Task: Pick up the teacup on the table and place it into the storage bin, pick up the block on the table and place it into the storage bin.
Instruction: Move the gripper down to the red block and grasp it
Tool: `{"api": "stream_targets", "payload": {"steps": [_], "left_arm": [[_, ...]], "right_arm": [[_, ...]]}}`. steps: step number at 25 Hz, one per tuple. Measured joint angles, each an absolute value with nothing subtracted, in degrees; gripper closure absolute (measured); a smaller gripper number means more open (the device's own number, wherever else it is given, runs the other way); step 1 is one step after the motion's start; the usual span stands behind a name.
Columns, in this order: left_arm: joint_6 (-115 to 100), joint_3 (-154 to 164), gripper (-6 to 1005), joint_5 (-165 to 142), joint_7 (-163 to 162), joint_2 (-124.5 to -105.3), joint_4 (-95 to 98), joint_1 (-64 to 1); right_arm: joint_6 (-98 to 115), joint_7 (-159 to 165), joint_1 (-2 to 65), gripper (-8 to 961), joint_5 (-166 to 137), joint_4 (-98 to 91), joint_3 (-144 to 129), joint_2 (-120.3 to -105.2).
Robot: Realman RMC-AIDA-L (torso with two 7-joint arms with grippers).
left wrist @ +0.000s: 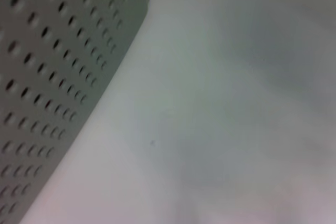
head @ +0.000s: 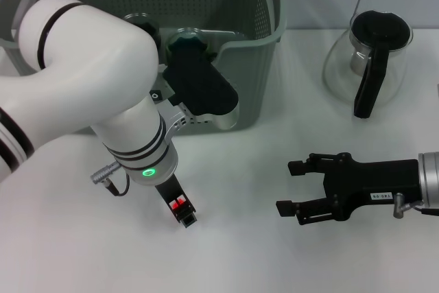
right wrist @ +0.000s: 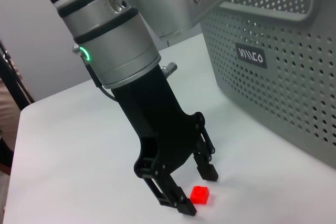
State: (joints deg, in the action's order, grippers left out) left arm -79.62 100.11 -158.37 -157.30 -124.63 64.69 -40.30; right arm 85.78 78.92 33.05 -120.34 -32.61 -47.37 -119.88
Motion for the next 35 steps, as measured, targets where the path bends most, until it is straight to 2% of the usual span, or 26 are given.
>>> {"api": "stream_targets", "payload": {"steps": [8,13,16,35], "left_arm": [[-79.53,100.01,434,-158.56,-157.33,-124.63,64.49,-40.52],[-79.23,100.1,610,-158.64,-157.33,-124.63,63.6,-40.69],[-79.2,100.1,664,-158.49,-157.38,-124.63,63.61,-40.69],[-80.49,100.2,786,-158.52,-157.44,-124.63,63.64,-41.61]], "right_arm": [[85.31,78.92,33.05,11,-120.31,-32.61,-47.37,-119.88],[85.21,78.92,33.05,11,-120.29,-32.61,-47.37,-119.88],[85.2,78.88,32.84,11,-120.13,-32.61,-47.37,-119.88],[84.56,77.17,32.49,13,-119.96,-31.83,-47.37,-120.04]]}}
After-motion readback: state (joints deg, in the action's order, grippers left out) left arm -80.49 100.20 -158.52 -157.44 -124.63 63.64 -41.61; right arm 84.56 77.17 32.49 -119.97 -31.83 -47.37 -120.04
